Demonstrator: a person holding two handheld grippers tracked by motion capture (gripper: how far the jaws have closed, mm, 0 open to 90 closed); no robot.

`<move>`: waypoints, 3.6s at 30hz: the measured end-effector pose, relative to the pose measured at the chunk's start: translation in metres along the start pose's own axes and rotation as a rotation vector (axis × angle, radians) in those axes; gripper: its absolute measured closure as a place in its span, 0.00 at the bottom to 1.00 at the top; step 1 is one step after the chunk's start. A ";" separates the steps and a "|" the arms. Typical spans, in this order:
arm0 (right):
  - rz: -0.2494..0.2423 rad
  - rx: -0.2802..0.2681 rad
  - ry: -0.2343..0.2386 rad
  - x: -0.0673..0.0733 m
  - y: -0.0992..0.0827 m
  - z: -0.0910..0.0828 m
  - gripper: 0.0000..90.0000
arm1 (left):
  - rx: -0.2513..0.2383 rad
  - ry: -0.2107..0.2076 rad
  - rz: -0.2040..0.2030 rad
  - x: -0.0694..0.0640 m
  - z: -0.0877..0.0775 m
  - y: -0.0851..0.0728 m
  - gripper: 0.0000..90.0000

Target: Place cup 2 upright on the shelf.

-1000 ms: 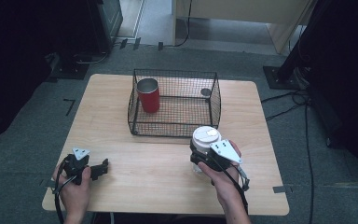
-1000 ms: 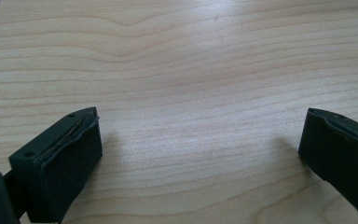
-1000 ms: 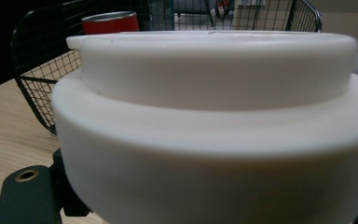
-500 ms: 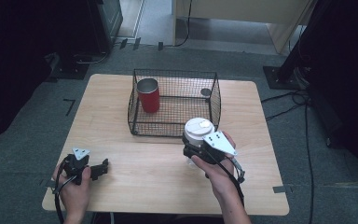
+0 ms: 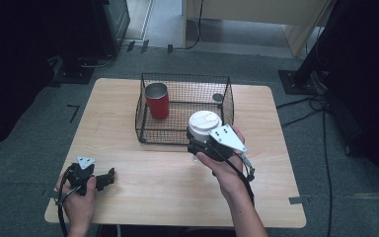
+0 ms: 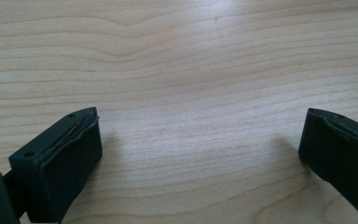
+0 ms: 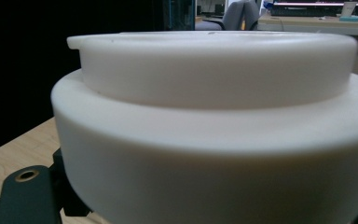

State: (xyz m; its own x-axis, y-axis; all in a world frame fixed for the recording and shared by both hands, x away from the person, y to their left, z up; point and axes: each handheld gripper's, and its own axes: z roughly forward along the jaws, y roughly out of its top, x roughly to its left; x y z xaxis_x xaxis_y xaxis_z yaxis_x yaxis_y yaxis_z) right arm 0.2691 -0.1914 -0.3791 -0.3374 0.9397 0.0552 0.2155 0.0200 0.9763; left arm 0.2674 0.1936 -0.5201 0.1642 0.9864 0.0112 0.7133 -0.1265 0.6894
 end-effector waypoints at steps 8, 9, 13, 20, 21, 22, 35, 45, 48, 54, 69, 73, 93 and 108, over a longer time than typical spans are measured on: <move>0.006 -0.021 0.003 0.003 0.014 0.009 0.18 | 0.000 0.000 0.000 0.000 0.000 0.000 0.00; 0.005 -0.023 0.002 0.003 0.015 0.010 0.18 | 0.000 0.000 0.000 0.000 0.000 0.000 0.00; 0.010 -0.028 -0.008 0.002 0.021 0.015 0.18 | 0.001 0.000 0.001 0.000 0.000 0.000 0.00; 0.020 -0.036 -0.028 -0.003 0.031 0.025 0.18 | 0.000 0.000 0.000 0.000 0.000 0.000 0.00; 0.019 -0.039 -0.030 -0.003 0.033 0.027 0.18 | 0.000 0.000 0.000 0.000 0.000 0.000 0.00; 0.017 -0.041 -0.032 -0.004 0.035 0.029 0.18 | 0.001 0.000 0.001 0.000 0.000 0.000 0.00; 0.005 -0.071 -0.061 -0.007 0.055 0.052 0.18 | 0.000 0.000 0.000 0.000 0.000 0.000 0.00; 0.012 -0.077 -0.080 -0.009 0.060 0.072 0.18 | -0.001 0.000 0.000 0.000 0.000 0.000 0.00; 0.017 -0.075 -0.092 -0.011 0.057 0.080 0.18 | 0.000 0.000 0.000 0.000 0.000 0.000 0.00; 0.023 -0.079 -0.114 -0.016 0.047 0.099 0.18 | -0.001 0.000 0.000 0.000 0.000 0.000 0.00; 0.023 -0.087 -0.156 -0.034 0.020 0.144 0.18 | 0.000 0.000 0.002 0.000 0.000 0.000 0.00; 0.023 -0.081 -0.167 -0.038 0.014 0.153 0.18 | 0.000 0.000 0.001 0.000 0.000 0.000 0.00; 0.057 0.013 -0.179 -0.042 -0.014 0.183 0.18 | 0.000 -0.001 0.001 0.000 0.000 0.000 0.00; 0.030 0.033 -0.163 -0.045 -0.023 0.187 0.18 | 0.000 0.000 0.000 0.000 0.000 0.000 0.00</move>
State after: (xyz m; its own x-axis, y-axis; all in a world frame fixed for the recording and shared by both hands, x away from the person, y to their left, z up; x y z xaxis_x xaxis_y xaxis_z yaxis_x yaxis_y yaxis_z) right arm 0.4511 -0.1706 -0.4433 -0.1782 0.9829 0.0471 0.2539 -0.0003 0.9672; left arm 0.2674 0.1936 -0.5201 0.1645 0.9863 0.0111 0.7134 -0.1268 0.6892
